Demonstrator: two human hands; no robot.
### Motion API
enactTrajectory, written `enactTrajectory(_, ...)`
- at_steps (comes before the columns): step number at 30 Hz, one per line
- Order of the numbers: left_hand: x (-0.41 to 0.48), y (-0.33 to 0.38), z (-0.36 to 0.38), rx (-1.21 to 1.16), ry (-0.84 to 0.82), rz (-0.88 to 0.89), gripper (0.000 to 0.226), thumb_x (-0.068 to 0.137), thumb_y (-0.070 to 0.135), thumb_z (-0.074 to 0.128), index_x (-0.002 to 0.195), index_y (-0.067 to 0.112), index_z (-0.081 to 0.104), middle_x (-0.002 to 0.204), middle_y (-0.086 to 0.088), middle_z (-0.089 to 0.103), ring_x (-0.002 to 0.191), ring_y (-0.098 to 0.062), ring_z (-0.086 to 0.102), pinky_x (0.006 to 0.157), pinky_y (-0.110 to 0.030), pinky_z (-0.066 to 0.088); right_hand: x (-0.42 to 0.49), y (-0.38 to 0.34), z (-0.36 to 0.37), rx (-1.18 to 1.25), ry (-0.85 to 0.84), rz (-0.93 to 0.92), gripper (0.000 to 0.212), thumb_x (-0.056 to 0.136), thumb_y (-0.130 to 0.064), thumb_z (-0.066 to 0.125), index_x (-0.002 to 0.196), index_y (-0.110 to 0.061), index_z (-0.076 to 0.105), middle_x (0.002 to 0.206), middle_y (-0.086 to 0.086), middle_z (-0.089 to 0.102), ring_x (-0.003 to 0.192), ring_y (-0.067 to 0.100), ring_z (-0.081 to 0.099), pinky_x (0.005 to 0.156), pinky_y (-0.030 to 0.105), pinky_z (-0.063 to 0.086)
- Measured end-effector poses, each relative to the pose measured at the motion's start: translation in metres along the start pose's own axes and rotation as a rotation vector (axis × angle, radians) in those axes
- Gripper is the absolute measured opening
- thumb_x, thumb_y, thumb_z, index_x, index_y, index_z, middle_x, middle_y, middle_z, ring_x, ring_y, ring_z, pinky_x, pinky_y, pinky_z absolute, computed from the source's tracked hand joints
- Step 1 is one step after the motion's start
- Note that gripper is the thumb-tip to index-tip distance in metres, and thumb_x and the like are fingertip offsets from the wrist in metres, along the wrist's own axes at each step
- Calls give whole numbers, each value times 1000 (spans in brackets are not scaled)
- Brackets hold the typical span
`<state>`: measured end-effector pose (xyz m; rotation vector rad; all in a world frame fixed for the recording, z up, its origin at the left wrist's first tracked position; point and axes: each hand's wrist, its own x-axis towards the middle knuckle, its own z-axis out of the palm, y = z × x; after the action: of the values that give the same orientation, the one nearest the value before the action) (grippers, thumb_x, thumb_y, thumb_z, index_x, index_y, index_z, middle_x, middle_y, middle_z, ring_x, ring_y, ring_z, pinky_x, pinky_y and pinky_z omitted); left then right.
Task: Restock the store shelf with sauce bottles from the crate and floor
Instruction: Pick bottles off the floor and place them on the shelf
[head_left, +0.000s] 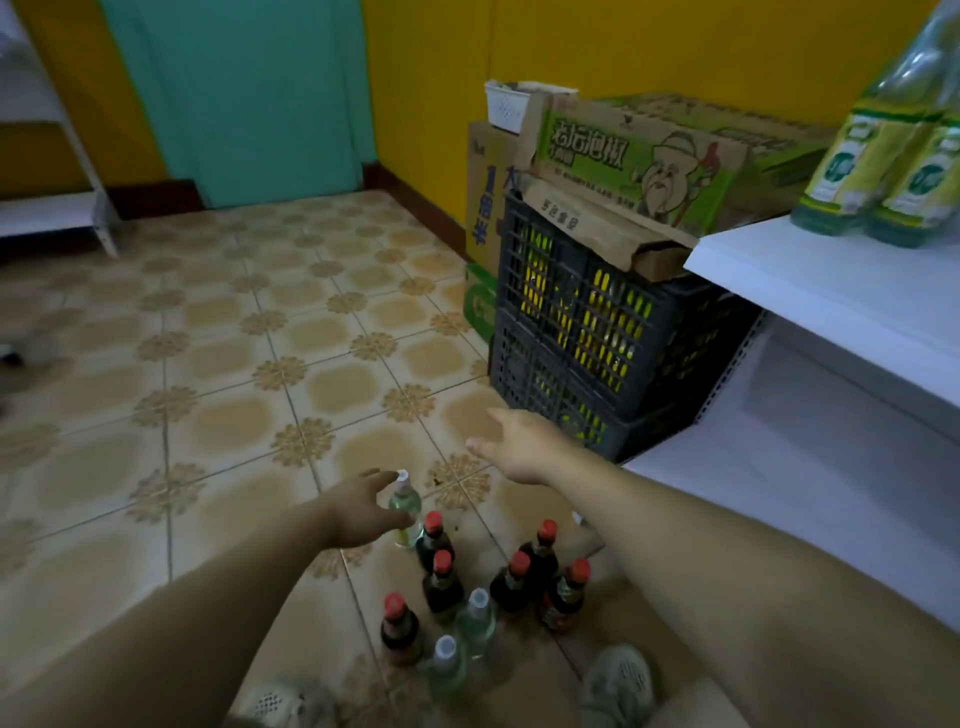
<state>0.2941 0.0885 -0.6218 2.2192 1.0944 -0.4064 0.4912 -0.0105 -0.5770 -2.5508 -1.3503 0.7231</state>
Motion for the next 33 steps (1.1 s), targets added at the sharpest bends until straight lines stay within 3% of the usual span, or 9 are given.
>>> enactTrajectory(7, 61, -63, 36, -97, -6, -116, 81, 88, 52, 56, 152, 18, 19, 160, -5, 12, 148, -22, 11, 118, -38, 17, 66, -16, 60, 78, -142, -45, 69, 95, -53, 49, 151, -19, 28, 155, 4, 35, 138, 27, 37, 106, 36, 35)
enactTrajectory(12, 117, -98, 68, -145, -49, -181, 87, 84, 55, 59, 152, 19, 18, 160, -6, 16, 145, -25, 21, 117, -40, 23, 128, -26, 123, 125, -266, -24, 75, 92, -53, 53, 153, -23, 23, 159, 2, 28, 142, 25, 33, 112, 36, 33)
enactTrajectory(19, 192, -128, 103, -281, -103, -246, 87, 86, 51, 60, 153, 20, 15, 160, -3, 14, 146, -23, 17, 117, -38, 21, 207, -34, 193, 189, -356, -70, 68, 94, -38, 58, 152, -25, 26, 156, 3, 31, 138, 26, 36, 106, 34, 34)
enactTrajectory(22, 210, -134, 115, -320, -133, -276, 86, 87, 50, 60, 153, 20, 14, 160, -3, 14, 146, -23, 18, 117, -37, 21, 227, -32, 214, 207, -346, -44, 45, 94, -30, 58, 137, -26, 44, 130, 6, 54, 115, 28, 53, 91, 32, 44)
enactTrajectory(25, 219, -137, 121, -397, -135, -303, 85, 87, 44, 62, 153, 18, 15, 160, -5, 16, 146, -23, 19, 115, -35, 21, 234, -37, 221, 191, -302, -28, 24, 96, -24, 50, 120, -22, 49, 98, 6, 56, 90, 30, 56, 74, 35, 47)
enactTrajectory(29, 214, -135, 115, -432, -114, -309, 86, 87, 39, 65, 153, 18, 15, 159, -6, 18, 145, -25, 22, 114, -35, 23, 224, -41, 210, 215, -213, -47, 29, 100, -25, 44, 129, -21, 46, 112, 10, 60, 90, 26, 54, 73, 33, 44)
enactTrajectory(33, 193, -120, 87, -434, -59, -261, 92, 83, 32, 71, 153, 18, 13, 159, -6, 20, 143, -25, 26, 111, -33, 27, 196, -50, 171, 275, -88, -100, 35, 102, -28, 38, 136, -20, 39, 128, 9, 56, 106, 29, 54, 79, 33, 40)
